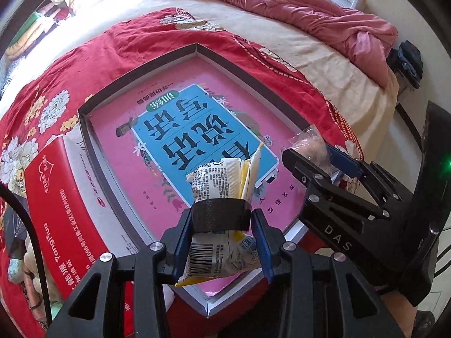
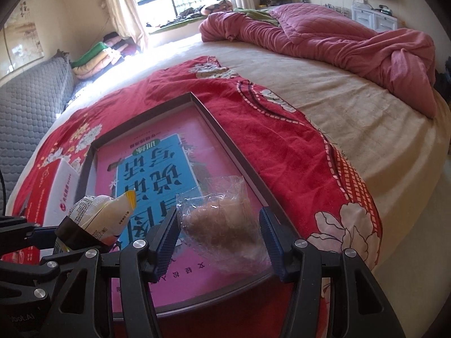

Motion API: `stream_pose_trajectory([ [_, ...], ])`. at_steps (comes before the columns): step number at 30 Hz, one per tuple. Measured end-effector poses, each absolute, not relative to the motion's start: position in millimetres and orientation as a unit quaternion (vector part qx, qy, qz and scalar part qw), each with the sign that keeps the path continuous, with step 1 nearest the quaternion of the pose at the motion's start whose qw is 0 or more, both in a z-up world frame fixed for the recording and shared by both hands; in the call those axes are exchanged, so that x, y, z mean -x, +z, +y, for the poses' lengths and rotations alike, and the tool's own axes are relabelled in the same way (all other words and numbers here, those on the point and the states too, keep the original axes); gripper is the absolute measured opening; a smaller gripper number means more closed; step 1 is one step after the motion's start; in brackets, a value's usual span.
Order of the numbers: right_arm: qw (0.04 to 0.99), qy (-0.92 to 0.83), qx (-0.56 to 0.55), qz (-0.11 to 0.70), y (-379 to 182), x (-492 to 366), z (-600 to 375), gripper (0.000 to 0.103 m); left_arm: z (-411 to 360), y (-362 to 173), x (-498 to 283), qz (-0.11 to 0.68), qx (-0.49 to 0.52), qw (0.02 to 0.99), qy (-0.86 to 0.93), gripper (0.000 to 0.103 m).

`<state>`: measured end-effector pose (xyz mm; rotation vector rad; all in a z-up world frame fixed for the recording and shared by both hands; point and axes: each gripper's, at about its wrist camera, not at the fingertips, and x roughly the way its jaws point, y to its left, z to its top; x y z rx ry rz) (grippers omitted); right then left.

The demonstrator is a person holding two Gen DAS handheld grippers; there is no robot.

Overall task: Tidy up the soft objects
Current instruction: 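Carry both held bags over the open pink book box, then lower both bags into the pink box and open both tools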

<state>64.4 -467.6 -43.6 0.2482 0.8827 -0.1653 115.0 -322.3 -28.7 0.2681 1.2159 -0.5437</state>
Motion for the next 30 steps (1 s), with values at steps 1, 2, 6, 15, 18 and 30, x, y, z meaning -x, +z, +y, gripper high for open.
stream_pose_trajectory([
  [1, 0.892, -0.080, -0.123, 0.427, -44.4, -64.3, -469.5, 0.059, -323.3, -30.5, -114.9, 0.563, -0.128, 0.777, -0.250, 0.042],
  [2, 0.892, -0.083, -0.124, 0.427, -44.1, -64.4, -470.8, 0.059, -324.0, -31.9, -114.4, 0.562, -0.132, 0.778, -0.250, 0.042],
  [6, 0.891, -0.079, -0.121, 0.430, -46.9, -64.2, -470.2, 0.059, -324.5, -36.4, -115.2, 0.568, -0.133, 0.772, -0.250, 0.042],
  [15, 0.889, -0.080, -0.130, 0.431, -47.4, -63.0, -471.9, 0.063, -329.2, -46.0, -113.3, 0.574, -0.150, 0.766, -0.248, 0.042],
  [18, 0.889, -0.080, -0.136, 0.429, -47.5, -61.7, -473.4, 0.065, -330.4, -47.9, -113.4, 0.577, -0.148, 0.763, -0.251, 0.044],
  [30, 0.900, -0.082, -0.138, 0.405, -36.6, -53.2, -472.6, 0.070, -328.4, -45.5, -110.0, 0.567, -0.153, 0.769, -0.252, 0.044],
])
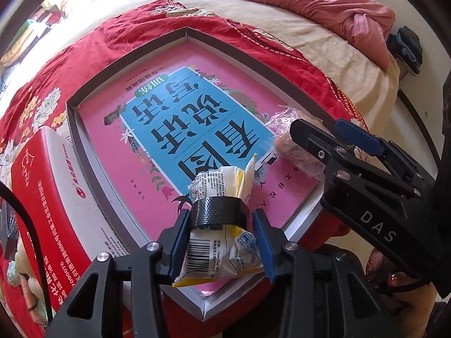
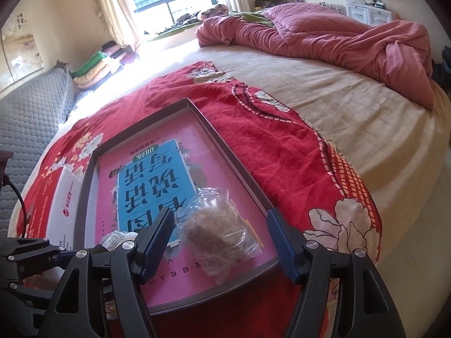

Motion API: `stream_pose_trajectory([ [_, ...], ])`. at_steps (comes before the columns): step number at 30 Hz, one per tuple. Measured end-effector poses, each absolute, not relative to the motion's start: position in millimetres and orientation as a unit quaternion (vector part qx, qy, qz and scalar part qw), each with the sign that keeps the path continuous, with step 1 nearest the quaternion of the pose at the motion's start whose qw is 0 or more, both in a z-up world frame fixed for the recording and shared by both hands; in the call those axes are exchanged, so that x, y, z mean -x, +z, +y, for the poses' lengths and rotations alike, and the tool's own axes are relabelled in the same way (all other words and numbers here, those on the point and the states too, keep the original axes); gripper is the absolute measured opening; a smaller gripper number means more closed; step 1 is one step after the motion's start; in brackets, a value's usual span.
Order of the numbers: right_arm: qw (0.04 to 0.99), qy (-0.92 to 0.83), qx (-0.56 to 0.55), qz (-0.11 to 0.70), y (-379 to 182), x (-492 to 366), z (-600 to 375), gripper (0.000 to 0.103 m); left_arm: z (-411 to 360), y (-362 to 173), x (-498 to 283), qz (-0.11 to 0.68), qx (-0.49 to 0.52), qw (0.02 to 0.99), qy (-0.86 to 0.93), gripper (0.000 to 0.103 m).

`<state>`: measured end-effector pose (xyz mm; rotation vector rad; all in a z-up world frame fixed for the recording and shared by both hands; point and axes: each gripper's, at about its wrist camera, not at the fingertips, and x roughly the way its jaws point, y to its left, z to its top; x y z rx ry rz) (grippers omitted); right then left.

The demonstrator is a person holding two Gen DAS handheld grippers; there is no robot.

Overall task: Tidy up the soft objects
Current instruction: 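Lower both bags into the pink box and open both tools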

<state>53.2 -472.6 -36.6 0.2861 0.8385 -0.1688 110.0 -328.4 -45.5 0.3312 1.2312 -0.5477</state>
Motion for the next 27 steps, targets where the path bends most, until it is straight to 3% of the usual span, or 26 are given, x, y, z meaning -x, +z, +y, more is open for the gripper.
stream_pose_trajectory([
  [7, 0.905, -0.097, -0.141, 0.389, -28.9, -46.0, -475.5, 0.075, -321.0, -30.5, -106.6, 0.548, -0.151, 0.783, -0.250, 0.054],
  [12, 0.909, -0.106, -0.155, 0.373, -20.2, -38.7, -481.5, 0.075, -307.5, -14.8, -106.0, 0.536, -0.135, 0.795, -0.250, 0.054],
  [16, 0.912, -0.108, -0.152, 0.366, -11.8, -36.2, -479.2, 0.076, -298.0, 2.0, -99.9, 0.514, -0.129, 0.810, -0.251, 0.063],
  [27, 0.920, -0.108, -0.138, 0.351, 17.0, -28.7, -458.2, 0.077, -257.0, 36.9, -80.5, 0.465, -0.105, 0.847, -0.237, 0.069],
])
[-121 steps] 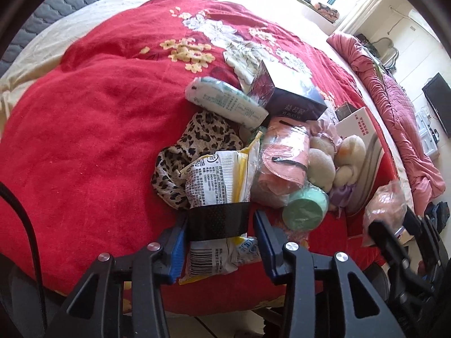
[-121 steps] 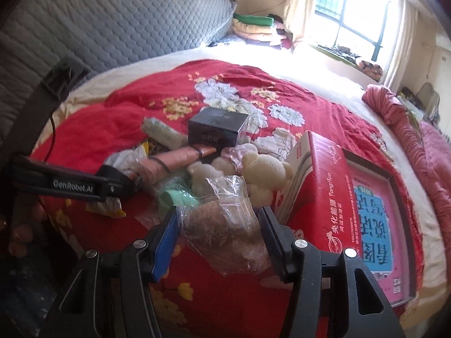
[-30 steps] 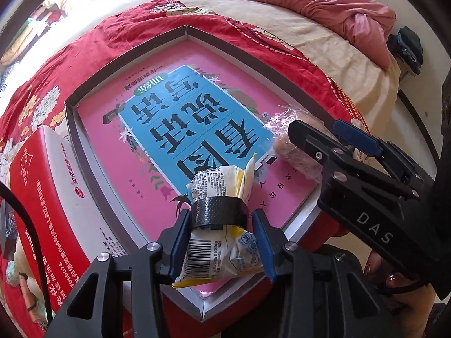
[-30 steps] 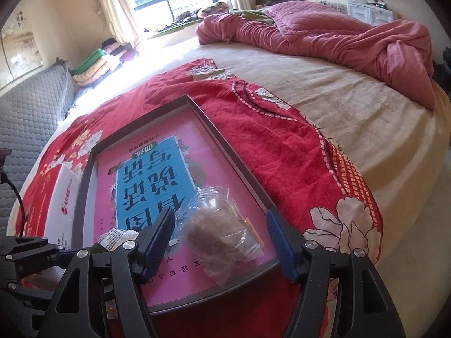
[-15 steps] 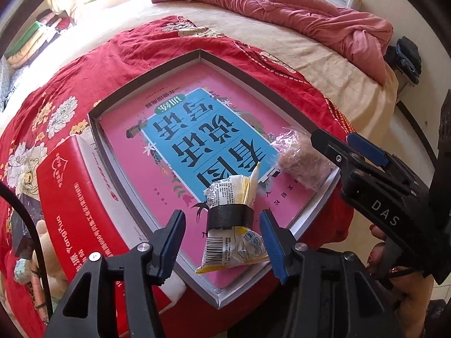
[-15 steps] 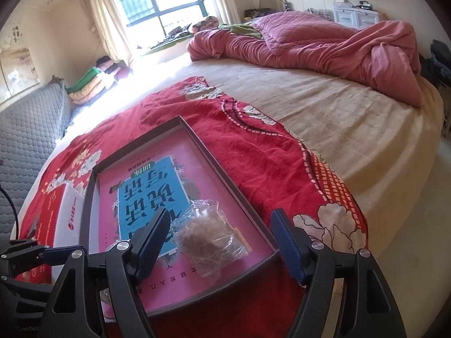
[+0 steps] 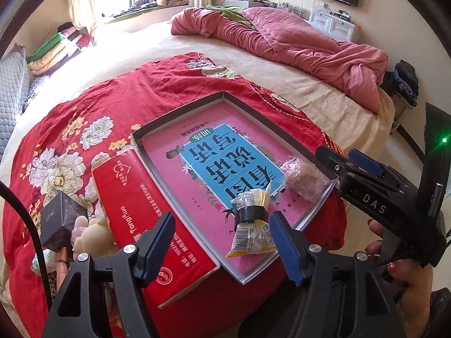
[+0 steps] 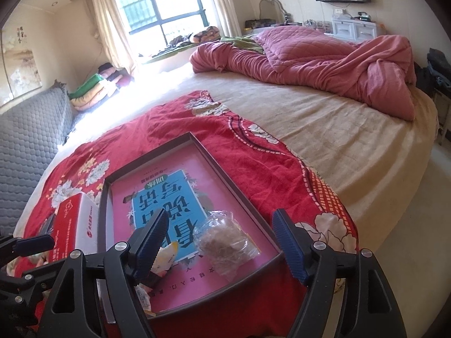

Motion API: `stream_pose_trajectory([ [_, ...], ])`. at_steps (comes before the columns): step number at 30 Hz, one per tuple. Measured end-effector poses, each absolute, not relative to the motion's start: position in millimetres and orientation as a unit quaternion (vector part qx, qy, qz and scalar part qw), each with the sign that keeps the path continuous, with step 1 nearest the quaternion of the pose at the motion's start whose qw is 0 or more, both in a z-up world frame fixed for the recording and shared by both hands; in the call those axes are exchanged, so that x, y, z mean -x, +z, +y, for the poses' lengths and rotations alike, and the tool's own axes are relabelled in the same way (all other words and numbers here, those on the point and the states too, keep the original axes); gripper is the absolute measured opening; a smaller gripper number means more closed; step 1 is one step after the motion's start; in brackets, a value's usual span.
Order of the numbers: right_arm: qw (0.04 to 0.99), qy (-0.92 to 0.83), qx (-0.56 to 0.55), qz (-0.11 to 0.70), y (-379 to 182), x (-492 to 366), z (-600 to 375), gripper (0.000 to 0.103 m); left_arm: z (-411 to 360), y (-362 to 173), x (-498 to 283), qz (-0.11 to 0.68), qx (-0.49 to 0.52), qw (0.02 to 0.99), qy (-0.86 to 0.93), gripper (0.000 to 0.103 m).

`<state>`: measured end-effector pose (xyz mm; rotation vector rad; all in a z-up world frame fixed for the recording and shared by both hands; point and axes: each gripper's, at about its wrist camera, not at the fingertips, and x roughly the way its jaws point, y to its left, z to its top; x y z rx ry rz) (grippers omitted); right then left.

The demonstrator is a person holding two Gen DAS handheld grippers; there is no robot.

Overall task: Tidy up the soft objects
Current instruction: 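Lower both bags into the pink box and open both tools, then move both open tools back over the pile of items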

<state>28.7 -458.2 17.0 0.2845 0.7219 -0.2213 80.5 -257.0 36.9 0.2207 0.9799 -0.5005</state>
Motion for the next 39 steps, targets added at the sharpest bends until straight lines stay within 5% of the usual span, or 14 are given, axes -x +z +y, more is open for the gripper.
stream_pose_trajectory([
  [39, 0.932, 0.057, -0.030, 0.356, 74.7, -27.5, -275.5, 0.078, -10.9, 68.4, -62.5, 0.426, 0.012, 0.902, -0.067, 0.069],
])
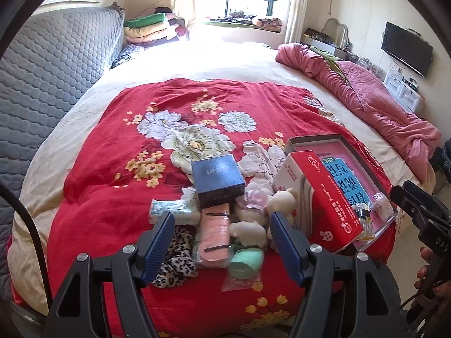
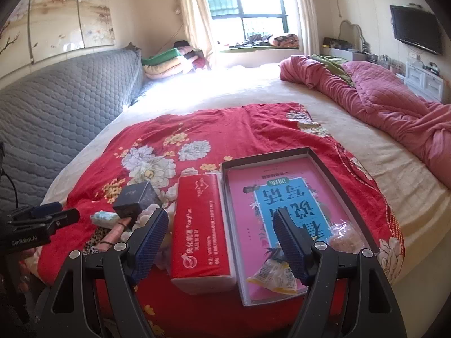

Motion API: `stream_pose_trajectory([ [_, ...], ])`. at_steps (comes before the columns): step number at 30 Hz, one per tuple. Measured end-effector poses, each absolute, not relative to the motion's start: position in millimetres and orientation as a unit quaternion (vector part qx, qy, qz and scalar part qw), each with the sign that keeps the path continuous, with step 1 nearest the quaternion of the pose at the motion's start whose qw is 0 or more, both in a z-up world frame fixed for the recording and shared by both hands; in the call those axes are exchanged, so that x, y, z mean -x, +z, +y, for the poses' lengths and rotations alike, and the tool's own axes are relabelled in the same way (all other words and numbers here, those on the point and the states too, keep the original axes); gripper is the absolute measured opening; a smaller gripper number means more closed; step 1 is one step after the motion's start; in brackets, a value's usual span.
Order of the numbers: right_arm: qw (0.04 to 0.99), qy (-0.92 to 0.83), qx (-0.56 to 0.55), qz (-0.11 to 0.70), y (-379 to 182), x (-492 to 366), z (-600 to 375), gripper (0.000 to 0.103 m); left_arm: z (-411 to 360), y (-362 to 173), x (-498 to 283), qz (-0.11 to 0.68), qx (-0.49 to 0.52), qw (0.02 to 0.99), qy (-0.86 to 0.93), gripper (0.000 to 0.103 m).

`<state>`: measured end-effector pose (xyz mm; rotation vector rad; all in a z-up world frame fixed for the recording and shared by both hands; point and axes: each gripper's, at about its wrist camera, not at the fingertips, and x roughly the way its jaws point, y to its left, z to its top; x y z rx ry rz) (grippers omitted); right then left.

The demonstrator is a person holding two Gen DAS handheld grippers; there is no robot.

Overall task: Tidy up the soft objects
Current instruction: 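Move both open tools back over the pile of items, then grasp the clear green-white packet with the left tool while the right tool grasps the pink banded roll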

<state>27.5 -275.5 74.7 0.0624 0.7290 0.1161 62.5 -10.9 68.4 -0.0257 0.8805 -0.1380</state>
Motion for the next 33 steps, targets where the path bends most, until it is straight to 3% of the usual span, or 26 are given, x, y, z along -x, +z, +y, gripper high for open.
stream_pose_trajectory([
  [13, 0.916, 0.127, 0.047, 0.378, 56.3, -36.9, -188.0, 0.078, 50.1, 45.2, -69.9, 0.436, 0.065, 0.897, -0.025, 0.069],
  [33, 0.873, 0.192, 0.150, 0.423, -21.4, -59.6, -48.9, 0.078, 102.6, -17.1, -118.6, 0.471, 0.139, 0.871, -0.012, 0.069],
])
